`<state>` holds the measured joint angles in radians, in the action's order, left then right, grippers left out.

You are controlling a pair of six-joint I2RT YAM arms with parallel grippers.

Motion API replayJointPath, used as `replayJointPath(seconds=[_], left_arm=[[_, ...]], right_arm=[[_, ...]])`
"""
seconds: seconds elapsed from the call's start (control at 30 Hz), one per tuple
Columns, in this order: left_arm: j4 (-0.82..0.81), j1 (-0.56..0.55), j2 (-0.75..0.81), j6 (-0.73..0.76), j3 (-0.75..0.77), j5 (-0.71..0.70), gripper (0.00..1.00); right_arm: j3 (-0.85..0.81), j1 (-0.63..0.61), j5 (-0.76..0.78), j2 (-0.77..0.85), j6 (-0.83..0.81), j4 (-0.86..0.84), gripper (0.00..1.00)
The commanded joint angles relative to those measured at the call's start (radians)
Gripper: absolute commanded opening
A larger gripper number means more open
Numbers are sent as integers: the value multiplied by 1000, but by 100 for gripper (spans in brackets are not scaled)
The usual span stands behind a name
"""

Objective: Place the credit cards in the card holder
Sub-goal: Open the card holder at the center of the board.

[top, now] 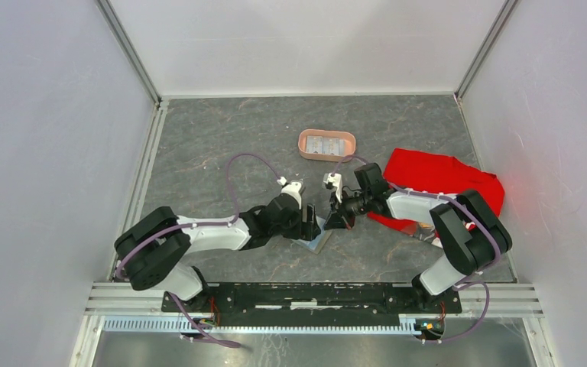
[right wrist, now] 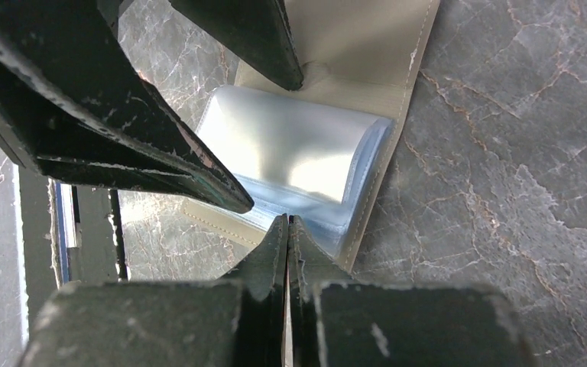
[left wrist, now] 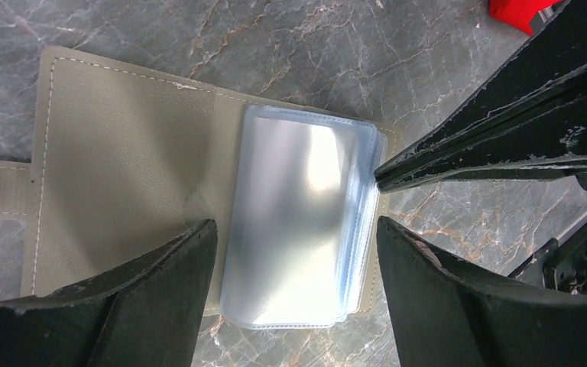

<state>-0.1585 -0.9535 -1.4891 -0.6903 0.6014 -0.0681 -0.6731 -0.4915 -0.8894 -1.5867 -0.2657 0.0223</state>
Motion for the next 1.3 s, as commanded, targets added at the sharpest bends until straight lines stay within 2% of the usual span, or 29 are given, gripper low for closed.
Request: replayJointPath(seconds=[0.0, 0.23, 0.5, 0.83, 1.27], left_arm=[[122, -12, -73, -5, -1, 5, 84], [217, -28, -130, -26, 52, -40, 84], [238, -39, -162, -24, 76, -47, 84], [281, -57, -203, -22, 118, -63, 84], [374, -86, -305, -23, 215, -72, 80]], right_arm=[[-36, 20, -13, 19, -1, -24, 0], [-21, 26, -20, 10, 33, -51, 0], [-26, 26, 27, -35, 51, -47, 0], [-37, 26, 30, -48, 0, 4, 0], [-56, 26, 37, -116, 104, -64, 0]])
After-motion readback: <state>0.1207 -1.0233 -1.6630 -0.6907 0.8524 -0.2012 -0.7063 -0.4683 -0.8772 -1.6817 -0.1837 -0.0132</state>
